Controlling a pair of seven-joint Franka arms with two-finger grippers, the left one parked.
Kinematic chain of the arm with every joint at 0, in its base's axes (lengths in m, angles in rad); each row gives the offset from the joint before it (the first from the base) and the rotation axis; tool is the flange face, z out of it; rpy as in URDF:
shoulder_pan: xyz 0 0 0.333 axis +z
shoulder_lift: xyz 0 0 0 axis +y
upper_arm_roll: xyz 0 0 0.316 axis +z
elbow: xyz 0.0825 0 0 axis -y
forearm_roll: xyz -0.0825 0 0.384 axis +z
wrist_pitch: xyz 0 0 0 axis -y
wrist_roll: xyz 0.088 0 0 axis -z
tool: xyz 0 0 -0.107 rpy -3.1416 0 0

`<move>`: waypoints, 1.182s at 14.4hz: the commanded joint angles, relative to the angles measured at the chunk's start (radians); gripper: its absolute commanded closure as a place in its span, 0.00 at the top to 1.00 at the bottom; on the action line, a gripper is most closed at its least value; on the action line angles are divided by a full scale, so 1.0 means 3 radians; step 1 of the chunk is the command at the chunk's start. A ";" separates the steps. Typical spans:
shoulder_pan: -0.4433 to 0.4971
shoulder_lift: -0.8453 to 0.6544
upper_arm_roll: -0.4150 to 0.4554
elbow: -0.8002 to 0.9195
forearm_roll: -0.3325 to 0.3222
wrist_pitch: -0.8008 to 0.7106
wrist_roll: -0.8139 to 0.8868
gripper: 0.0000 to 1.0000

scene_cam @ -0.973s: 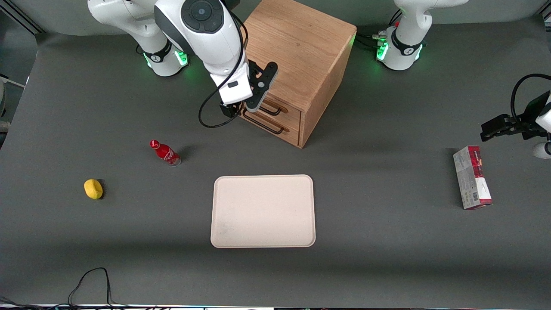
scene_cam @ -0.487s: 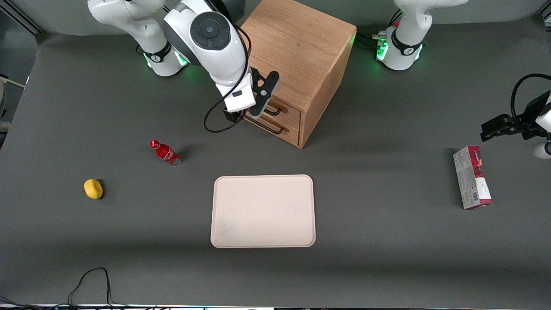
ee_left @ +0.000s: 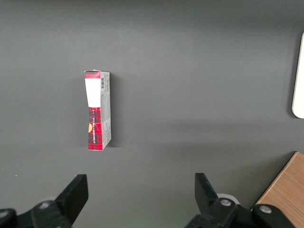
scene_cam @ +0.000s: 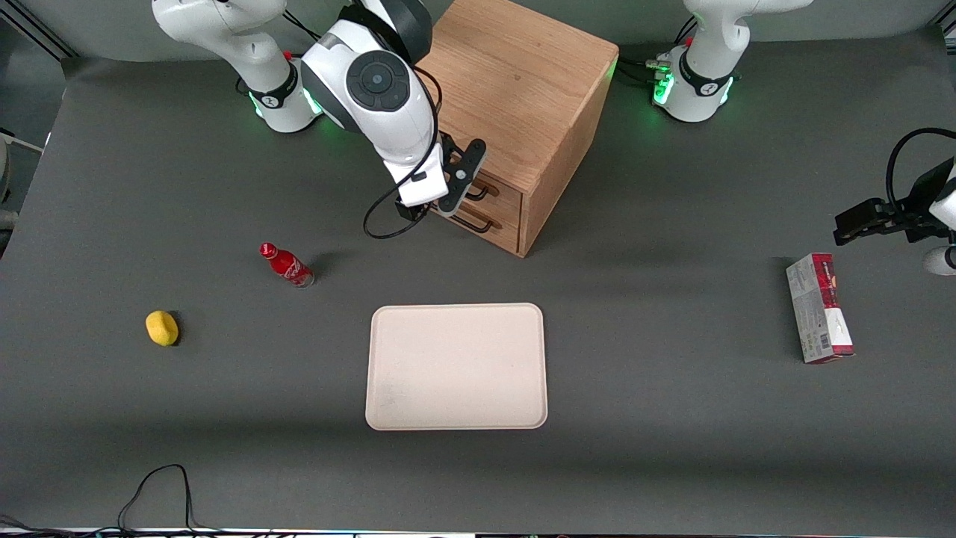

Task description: Open upper drawer

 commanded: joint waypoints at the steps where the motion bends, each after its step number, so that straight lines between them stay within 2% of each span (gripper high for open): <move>1: 0.0011 -0.0051 -0.0027 -0.0066 0.0013 0.0058 -0.0091 1.00; 8: 0.0011 -0.0026 -0.0053 -0.0209 -0.0063 0.0288 -0.0091 1.00; 17: 0.0001 0.0061 -0.0063 -0.0235 -0.0166 0.0350 -0.0091 1.00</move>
